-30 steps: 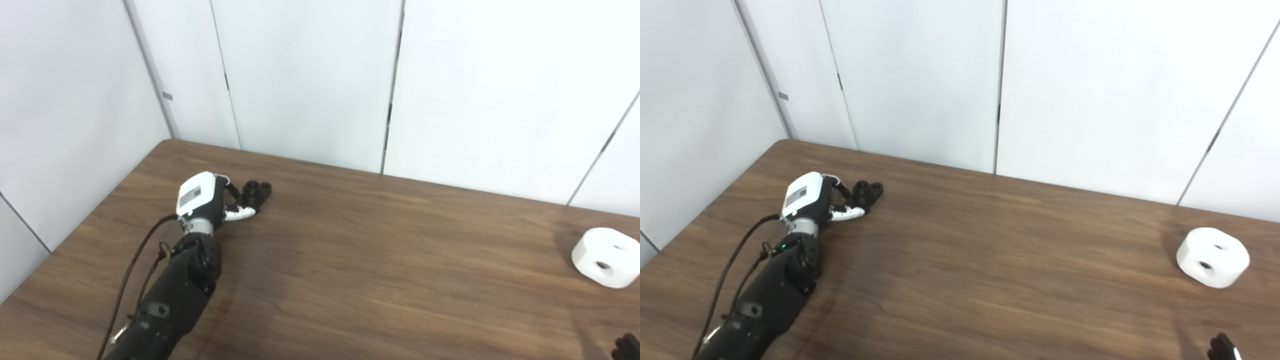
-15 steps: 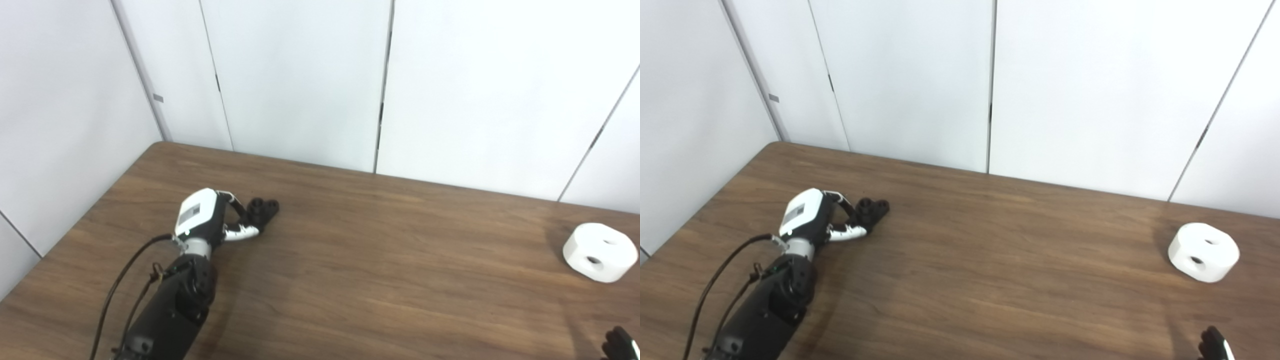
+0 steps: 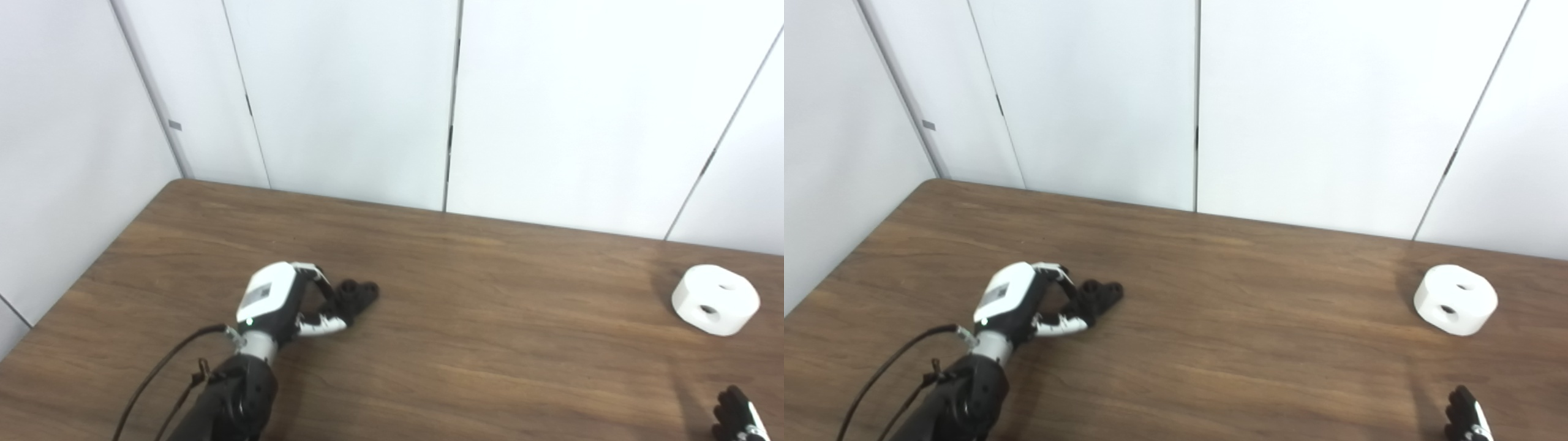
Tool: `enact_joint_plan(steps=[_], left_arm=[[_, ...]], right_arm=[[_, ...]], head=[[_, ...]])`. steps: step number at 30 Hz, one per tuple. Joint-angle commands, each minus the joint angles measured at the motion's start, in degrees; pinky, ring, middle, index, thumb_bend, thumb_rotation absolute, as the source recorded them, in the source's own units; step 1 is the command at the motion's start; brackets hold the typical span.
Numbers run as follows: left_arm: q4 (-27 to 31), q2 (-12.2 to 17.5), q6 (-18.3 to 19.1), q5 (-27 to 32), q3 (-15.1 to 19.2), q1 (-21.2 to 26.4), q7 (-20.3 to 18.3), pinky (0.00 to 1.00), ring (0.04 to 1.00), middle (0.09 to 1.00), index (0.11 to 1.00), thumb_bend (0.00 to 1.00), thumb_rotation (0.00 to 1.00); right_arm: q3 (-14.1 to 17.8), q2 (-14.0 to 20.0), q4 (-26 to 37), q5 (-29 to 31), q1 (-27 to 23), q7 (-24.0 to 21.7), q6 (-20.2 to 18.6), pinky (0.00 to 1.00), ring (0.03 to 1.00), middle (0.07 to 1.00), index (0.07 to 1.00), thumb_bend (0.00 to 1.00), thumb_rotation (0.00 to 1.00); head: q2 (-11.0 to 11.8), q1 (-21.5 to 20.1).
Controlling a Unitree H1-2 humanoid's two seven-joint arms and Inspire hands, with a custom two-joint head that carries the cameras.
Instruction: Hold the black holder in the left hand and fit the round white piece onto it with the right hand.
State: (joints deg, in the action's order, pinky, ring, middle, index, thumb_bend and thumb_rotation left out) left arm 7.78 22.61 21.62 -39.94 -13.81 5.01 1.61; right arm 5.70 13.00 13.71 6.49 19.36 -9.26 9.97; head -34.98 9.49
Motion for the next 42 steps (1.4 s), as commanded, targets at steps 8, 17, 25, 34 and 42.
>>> enact_joint_plan(steps=[8,17,25,34,42], left_arm=[[4.9,-1.0,-5.8,-3.3,-6.8,-6.7,-3.4,0.82,0.882,0.812,0.49,0.52,0.05],[8.5,-1.6,-8.7,-6.6,-10.8,-10.1,-4.6,0.87,0.876,0.808,0.491,0.52,0.05],[10.8,-3.4,-11.0,-8.2,-14.3,-12.1,-5.5,0.85,0.868,0.798,0.489,0.52,0.05],[11.0,-6.4,-11.6,-12.1,-17.4,-12.9,-6.6,0.86,0.873,0.805,0.49,0.52,0.05],[8.6,-7.5,-14.8,-16.4,-20.5,-13.3,-4.3,0.85,0.864,0.802,0.489,0.52,0.05]], right_arm=[[-2.0,-1.6,1.0,-0.8,1.1,0.1,-0.3,1.0,1.0,1.0,1.0,0.62,1.0],[-2.9,-2.1,2.5,-2.4,0.9,0.9,-0.8,1.0,1.0,1.0,1.0,0.61,1.0],[-3.7,-3.2,4.2,-3.7,0.4,1.7,-3.5,1.0,1.0,1.0,1.0,0.63,1.0],[-4.7,-3.7,5.9,-4.6,-0.2,2.5,-5.9,1.0,1.0,0.994,1.0,0.62,1.0],[-4.8,-4.2,7.1,-5.5,-0.5,3.0,-7.5,1.0,1.0,0.987,1.0,0.65,1.0]], head=[[-2.2,-2.5],[-4.8,-5.1],[-7.4,-7.9],[-10.4,-10.3],[-11.8,-11.5]])
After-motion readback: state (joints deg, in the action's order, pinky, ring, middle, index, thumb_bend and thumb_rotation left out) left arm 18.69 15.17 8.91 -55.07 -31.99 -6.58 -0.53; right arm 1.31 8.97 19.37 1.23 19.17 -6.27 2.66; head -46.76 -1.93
